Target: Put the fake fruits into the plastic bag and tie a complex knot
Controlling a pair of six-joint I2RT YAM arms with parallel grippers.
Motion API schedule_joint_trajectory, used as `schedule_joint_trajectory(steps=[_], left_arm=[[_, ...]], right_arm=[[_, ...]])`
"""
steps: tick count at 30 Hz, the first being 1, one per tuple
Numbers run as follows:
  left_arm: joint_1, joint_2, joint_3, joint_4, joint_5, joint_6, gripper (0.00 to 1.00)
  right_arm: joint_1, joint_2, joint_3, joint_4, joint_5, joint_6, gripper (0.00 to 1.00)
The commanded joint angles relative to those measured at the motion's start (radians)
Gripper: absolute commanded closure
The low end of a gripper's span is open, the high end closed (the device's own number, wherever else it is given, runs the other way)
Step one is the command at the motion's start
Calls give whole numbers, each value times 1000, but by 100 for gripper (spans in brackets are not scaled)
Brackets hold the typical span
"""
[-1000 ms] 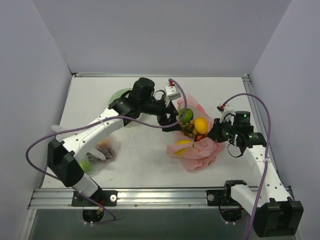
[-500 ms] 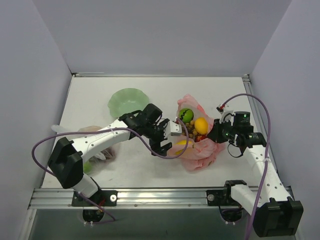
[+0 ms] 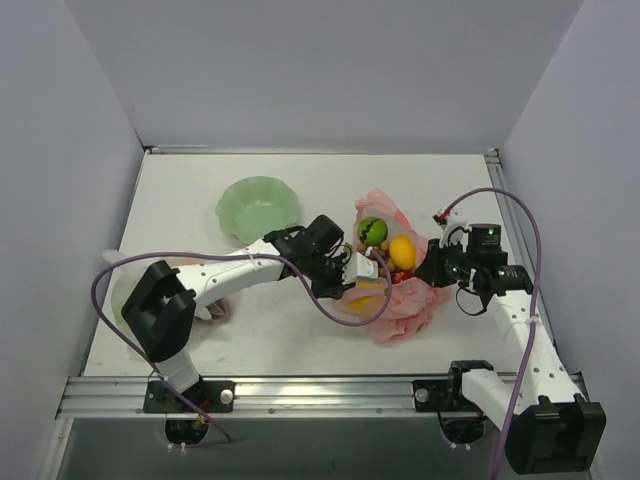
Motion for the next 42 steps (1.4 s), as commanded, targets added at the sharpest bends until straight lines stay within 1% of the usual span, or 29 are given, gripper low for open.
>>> schedule_joint_trajectory(steps=[1, 2, 3, 4, 9, 13, 14, 15, 18, 19, 20, 21, 22, 23, 24, 25, 27, 30, 31, 32, 35, 37, 39, 40, 41, 42], left_arm=[[-2, -28, 103, -63, -38, 36, 79], [-4, -41, 118, -79, -59, 47, 85], [-2, -71, 133, -109, -67, 56, 96], [-4, -90, 165, -126, -70, 70, 100], [-16, -209, 245, -212, -81, 210, 100], [-62, -272, 250, -249, -125, 370, 100], [-67, -281, 249, -257, -131, 394, 100], [-73, -303, 245, -266, -136, 415, 100], [-90, -350, 236, -270, -140, 487, 100], [-93, -361, 230, -270, -139, 522, 100], [-97, -373, 224, -274, -139, 541, 100], [-106, -399, 201, -277, -139, 559, 100], [-111, -412, 189, -278, -140, 596, 100], [-117, -424, 175, -280, -144, 609, 100], [-129, -444, 164, -281, -145, 619, 100], [-136, -449, 143, -280, -145, 635, 100], [-145, -458, 127, -281, -151, 642, 100], [-153, -455, 118, -280, -139, 649, 100], [-154, -455, 117, -281, -139, 652, 100], [-153, -452, 115, -281, -136, 656, 100], [-151, -446, 109, -280, -130, 673, 100], [-151, -441, 106, -281, -118, 675, 100], [-150, -436, 101, -280, -114, 678, 100], [-150, -436, 101, -278, -107, 678, 100], [-148, -435, 98, -272, -104, 676, 100], [-148, -435, 94, -270, -102, 675, 100]], right_arm=[[-11, -14, -4, -33, -32, -17, 100], [-11, -14, -3, -33, -35, -21, 100], [-11, -15, -1, -39, -38, -23, 100], [-11, -18, -3, -45, -44, -26, 100], [-8, -38, -1, -67, -137, -34, 100], [5, -58, 3, -71, -196, -24, 100], [5, -61, 5, -76, -203, -24, 99], [8, -67, 8, -79, -211, -24, 96], [6, -98, 11, -105, -205, -44, 80], [5, -115, 11, -128, -184, -61, 72], [2, -122, 14, -139, -167, -70, 48], [-21, -130, 16, -146, -159, -76, 38], [-34, -142, 31, -149, -144, -80, 30], [-66, -142, 43, -150, -137, -87, 17], [-104, -138, 58, -150, -133, -92, 11], [-118, -118, 101, -139, -128, -95, 8], [-126, -77, 159, -122, -113, -87, 6], [-117, 32, 279, -59, -121, -69, 5], [-89, 96, 310, -36, -121, -72, 4], [-68, 129, 382, -34, -111, -77, 4], [27, 248, 489, -27, -73, -125, 3], [67, 326, 529, -18, -74, -159, 2], [130, 371, 572, -5, -71, -190, 0], [155, 412, 583, 8, -32, -233, 0], [214, 434, 594, 18, -3, -256, 0], [238, 475, 611, 36, 19, -285, 0]])
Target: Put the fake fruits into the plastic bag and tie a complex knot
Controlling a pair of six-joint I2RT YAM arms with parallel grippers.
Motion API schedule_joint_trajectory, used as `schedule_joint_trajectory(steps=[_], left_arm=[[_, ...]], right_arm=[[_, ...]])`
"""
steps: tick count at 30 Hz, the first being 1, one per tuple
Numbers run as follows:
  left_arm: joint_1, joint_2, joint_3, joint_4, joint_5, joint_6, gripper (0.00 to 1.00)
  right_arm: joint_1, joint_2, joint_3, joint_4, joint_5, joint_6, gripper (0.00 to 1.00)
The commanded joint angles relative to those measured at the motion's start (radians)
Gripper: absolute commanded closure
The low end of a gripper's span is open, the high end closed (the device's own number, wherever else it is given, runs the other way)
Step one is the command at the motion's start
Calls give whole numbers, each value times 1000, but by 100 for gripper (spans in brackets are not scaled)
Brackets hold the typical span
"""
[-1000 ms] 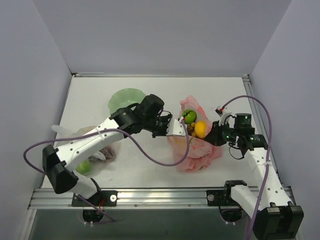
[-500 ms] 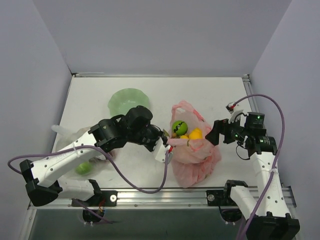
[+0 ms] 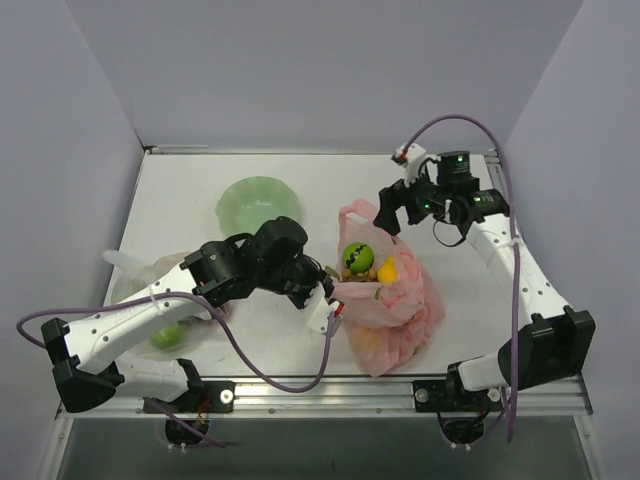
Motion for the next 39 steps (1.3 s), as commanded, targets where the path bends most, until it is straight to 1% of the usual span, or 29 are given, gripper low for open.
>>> schedule_joint_trajectory(steps=[1, 2, 3, 6, 9, 12, 14, 15, 16, 18, 19, 21, 22, 23, 24, 25, 26, 27, 28, 29, 30, 31, 32, 33, 35, 36, 37, 38, 39], left_arm=[[1, 3, -12, 9, 41, 21, 100], [2, 2, -15, 15, 42, 20, 100], [4, 1, -19, 16, 44, 18, 100], [5, -8, -26, 21, 50, 12, 100], [5, -17, -39, 21, 55, 6, 100], [7, -21, -47, 27, 46, 1, 100], [10, -23, -50, 35, 41, -17, 100], [12, -28, -53, 36, 33, -26, 100], [16, -31, -55, 42, 27, -54, 100], [33, -35, -61, 75, 9, -97, 100], [44, -37, -58, 84, -14, -150, 100], [100, -41, -41, 118, -28, -215, 100], [125, -43, -33, 125, -31, -283, 100], [184, -43, -21, 141, -30, -321, 100], [212, -45, -3, 150, -33, -356, 100], [243, -46, 8, 162, -33, -423, 100], [269, -46, 16, 194, -46, -454, 100], [315, -49, 36, 234, -56, -514, 100], [333, -52, 42, 234, -65, -543, 100], [347, -55, 48, 295, -86, -571, 100], [379, -66, 57, 326, -92, -598, 100], [387, -71, 72, 358, -96, -635, 100], [393, -77, 82, 427, -106, -652, 100], [397, -93, 88, 458, -114, -674, 100], [404, -127, 99, 507, -73, -681, 100], [404, -144, 94, 504, -3, -656, 100], [404, -162, 80, 498, 37, -642, 100], [404, -198, 48, 487, 61, -637, 100], [404, -213, 27, 460, 102, -611, 100]], right_arm=[[109, 90, 69, 57, 117, -129, 0], [126, 111, 79, 65, 136, -166, 0], [162, 151, 89, 86, 152, -177, 0], [210, 225, 116, 131, 212, -220, 0], [239, 282, 153, 145, 249, -273, 0], [259, 360, 178, 140, 252, -312, 0], [267, 382, 193, 134, 254, -321, 6], [268, 401, 201, 127, 249, -319, 13], [267, 408, 208, 119, 251, -315, 44], [265, 417, 256, 93, 257, -300, 71], [262, 414, 271, 64, 260, -257, 100], [233, 370, 308, 41, 254, -199, 100], [215, 348, 320, 36, 236, -169, 100], [198, 325, 331, 31, 228, -101, 100], [151, 278, 358, 25, 217, -67, 100], [125, 253, 374, 22, 190, -31, 100], [98, 229, 385, 19, 176, 46, 100], [37, 186, 411, 12, 144, 79, 100], [13, 160, 415, 8, 143, 117, 100], [-20, 133, 422, 11, 98, 148, 100], [-73, 85, 425, 11, 73, 214, 100], [-101, 58, 431, 11, 53, 239, 100], [-127, 34, 432, 11, 12, 257, 100], [-183, -15, 431, 16, -7, 323, 100], [-234, -68, 400, 21, -77, 371, 100], [-256, -127, 370, 24, -91, 386, 100], [-274, -159, 333, 25, -105, 386, 100], [-276, -192, 238, 28, -123, 372, 100], [-275, -254, 183, 22, -151, 359, 100]])
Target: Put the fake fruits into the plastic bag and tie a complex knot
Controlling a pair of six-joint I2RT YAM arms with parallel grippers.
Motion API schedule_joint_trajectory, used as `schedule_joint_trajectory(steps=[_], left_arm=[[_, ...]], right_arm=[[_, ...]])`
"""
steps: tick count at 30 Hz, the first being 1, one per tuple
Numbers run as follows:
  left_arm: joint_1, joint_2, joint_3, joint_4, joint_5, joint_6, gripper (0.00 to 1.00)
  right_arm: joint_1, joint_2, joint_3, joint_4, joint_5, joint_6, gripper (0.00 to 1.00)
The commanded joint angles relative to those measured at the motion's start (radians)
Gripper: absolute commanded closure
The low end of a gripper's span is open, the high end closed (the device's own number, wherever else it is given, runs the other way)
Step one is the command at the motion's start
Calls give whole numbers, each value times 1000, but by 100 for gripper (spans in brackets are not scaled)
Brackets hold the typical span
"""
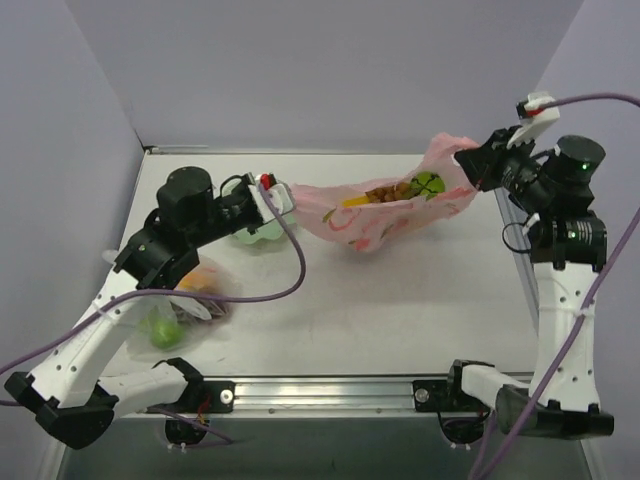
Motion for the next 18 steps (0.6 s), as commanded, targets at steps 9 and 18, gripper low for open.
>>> schedule_joint_trajectory(steps=[9, 18], left_arm=[[0, -300, -489, -210, 185, 269, 100], [2, -385, -497, -279, 230, 122, 45]], right_arm=[[1, -288, -658, -122, -148, -75, 100], [3, -383, -645, -257, -181, -169, 90]])
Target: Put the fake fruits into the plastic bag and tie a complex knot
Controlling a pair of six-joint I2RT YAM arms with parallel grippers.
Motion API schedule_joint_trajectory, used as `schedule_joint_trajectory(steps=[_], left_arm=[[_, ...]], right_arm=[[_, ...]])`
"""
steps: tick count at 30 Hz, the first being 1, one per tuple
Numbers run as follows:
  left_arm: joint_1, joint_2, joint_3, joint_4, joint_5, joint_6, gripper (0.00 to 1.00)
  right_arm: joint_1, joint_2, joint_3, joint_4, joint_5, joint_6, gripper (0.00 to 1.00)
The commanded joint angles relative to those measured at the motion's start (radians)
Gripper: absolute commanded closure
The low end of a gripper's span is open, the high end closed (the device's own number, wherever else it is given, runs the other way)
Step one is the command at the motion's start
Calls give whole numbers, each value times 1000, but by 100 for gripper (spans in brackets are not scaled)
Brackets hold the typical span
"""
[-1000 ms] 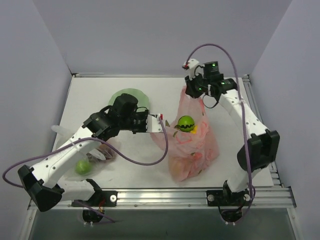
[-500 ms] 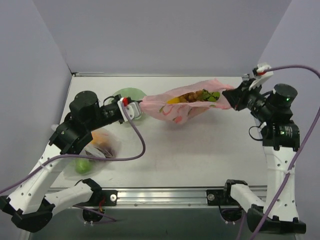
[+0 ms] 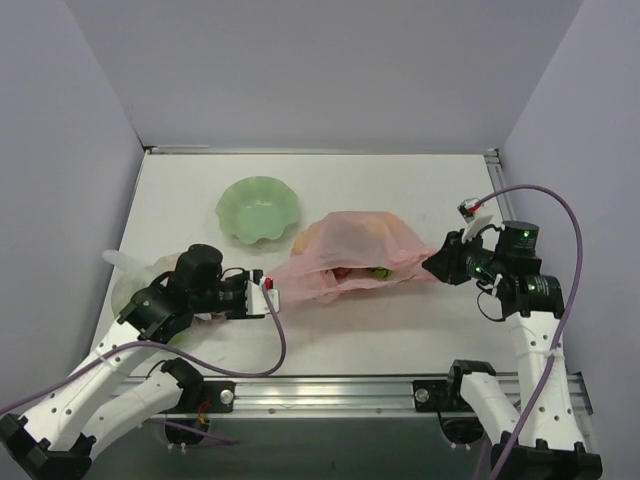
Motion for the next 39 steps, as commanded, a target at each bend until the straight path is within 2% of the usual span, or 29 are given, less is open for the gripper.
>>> schedule_joint_trajectory(steps=[1, 2, 3, 5, 6, 12, 15, 19, 23, 27, 30, 37, 39], left_arm=[[1, -33, 115, -2, 92, -159, 39], [1, -33, 132, -2, 104, -212, 35], [4, -34, 149, -2, 126, -311, 32], [27, -44, 185, -2, 146, -396, 27], [38, -50, 194, -3, 155, -464, 25], [81, -56, 232, -46, 91, -659, 17], [139, -56, 232, -54, 129, -799, 14], [211, -42, 187, -40, 241, -985, 13], [259, -27, 139, 4, 347, -1149, 14], [259, -41, 78, 50, 429, -1209, 13], [259, -62, 21, 92, 448, -1238, 9], [259, -77, -67, 242, 470, -1316, 4], [257, -85, -79, 311, 468, -1338, 3]], right_arm=[[2, -29, 57, -59, -43, -65, 82], [4, -37, 60, -80, -41, -71, 72], [4, -38, 64, -89, -35, -86, 55], [13, -52, 80, -117, -15, -101, 43], [18, -54, 87, -126, 11, -112, 40], [71, -37, 175, -215, 135, -201, 25], [130, -26, 209, -252, 194, -244, 26], [225, -11, 226, -258, 269, -246, 35], [226, 11, 232, -275, 270, -249, 43], [226, 8, 230, -287, 255, -255, 45], [226, 18, 224, -287, 237, -246, 45], [225, 46, 273, -292, 212, -221, 53], [225, 48, 294, -301, 214, -227, 60]])
